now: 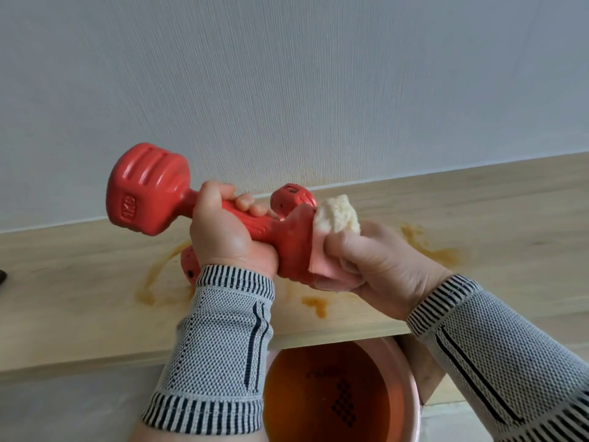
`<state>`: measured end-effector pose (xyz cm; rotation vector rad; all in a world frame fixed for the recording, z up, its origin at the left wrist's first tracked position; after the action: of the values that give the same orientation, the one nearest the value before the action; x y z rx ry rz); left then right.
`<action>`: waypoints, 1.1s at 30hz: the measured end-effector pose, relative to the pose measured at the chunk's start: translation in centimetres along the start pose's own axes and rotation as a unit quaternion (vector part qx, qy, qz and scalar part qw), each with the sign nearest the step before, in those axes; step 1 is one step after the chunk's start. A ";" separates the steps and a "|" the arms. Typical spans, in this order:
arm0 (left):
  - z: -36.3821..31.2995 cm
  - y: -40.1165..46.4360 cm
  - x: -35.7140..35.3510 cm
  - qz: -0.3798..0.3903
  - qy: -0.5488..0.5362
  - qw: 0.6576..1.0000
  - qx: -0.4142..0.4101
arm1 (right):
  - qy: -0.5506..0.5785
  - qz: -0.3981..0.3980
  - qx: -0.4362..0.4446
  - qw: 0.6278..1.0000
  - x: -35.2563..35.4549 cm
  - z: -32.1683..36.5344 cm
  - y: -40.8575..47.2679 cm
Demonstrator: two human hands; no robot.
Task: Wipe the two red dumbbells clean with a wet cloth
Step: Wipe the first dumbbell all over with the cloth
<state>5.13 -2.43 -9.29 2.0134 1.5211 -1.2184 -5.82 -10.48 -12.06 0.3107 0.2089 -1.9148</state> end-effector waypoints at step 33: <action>0.8 -1.0 -1.5 0.031 0.085 0.995 -0.045 | -0.051 -0.019 0.159 0.986 0.2 0.2 0.8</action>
<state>3.76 -3.53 -8.35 2.1320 1.5486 -0.9591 -5.17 -10.99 -11.91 0.4222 -0.1617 -1.9942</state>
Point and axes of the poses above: each hand's wrist, its own y-axis towards the middle knuckle, its own x-axis out of the back of the hand, z = x × y, the point moved 2 cm from there along y, towards the middle knuckle, and after that the axes turned 5 degrees about -z, right-handed, at the moved point
